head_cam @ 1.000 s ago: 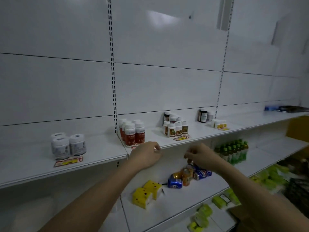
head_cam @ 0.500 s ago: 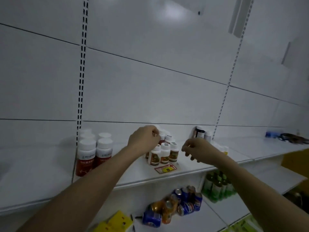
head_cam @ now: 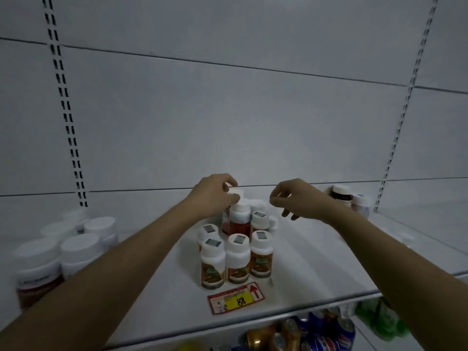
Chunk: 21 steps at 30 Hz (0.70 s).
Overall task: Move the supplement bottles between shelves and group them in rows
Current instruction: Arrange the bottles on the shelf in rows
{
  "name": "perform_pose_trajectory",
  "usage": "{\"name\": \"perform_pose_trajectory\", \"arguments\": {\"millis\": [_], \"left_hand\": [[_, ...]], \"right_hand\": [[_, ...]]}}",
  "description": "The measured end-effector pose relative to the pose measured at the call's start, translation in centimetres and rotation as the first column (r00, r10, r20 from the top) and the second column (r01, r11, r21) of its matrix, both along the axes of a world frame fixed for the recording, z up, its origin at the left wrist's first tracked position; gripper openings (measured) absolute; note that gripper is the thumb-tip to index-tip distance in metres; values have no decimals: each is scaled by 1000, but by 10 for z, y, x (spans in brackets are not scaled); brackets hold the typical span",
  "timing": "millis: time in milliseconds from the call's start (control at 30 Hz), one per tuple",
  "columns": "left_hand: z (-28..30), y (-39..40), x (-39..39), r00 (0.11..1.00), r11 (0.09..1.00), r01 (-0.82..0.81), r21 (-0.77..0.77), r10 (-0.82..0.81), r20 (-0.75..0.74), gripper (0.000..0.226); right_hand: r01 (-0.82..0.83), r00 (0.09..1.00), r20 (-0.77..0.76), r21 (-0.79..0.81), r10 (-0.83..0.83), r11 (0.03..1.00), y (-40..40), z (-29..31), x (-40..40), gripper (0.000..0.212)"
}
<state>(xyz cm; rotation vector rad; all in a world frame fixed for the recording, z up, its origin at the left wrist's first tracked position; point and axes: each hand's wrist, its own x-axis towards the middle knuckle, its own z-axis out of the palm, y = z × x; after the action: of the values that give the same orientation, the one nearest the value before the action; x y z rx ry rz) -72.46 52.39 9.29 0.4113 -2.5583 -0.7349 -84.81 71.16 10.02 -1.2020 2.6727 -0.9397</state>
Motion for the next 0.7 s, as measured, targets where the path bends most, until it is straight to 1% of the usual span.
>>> {"name": "perform_pose_trajectory", "arguments": {"millis": [167, 267, 333, 367, 433, 500, 700], "left_hand": [[-12, 7, -25, 992, 999, -37, -26, 40, 116, 46], [-18, 9, -32, 988, 995, -93, -19, 95, 123, 46], [-25, 11, -33, 986, 990, -136, 27, 132, 101, 42], [-28, 13, -33, 985, 987, -153, 45, 149, 87, 40], [-31, 17, -36, 981, 981, -185, 59, 181, 65, 39], [-29, 21, -38, 974, 972, -220, 82, 215, 64, 38], [-23, 31, -41, 963, 958, -265, 114, 258, 73, 39]], "right_hand": [[-221, 974, -17, 118, 225, 968, -20, -16, -36, 34], [-321, 945, -11, 149, 326, 935, -28, -20, -48, 39], [-386, 919, -5, 188, 394, 903, -33, -22, -52, 39], [-410, 905, -26, 207, 424, 888, -36, -25, -53, 39], [-429, 883, -103, 222, 458, 876, -39, -30, -55, 37], [-437, 872, -147, 197, 468, 877, -41, -33, -58, 37], [-475, 859, -144, 137, 492, 869, -42, -39, -62, 39]]}}
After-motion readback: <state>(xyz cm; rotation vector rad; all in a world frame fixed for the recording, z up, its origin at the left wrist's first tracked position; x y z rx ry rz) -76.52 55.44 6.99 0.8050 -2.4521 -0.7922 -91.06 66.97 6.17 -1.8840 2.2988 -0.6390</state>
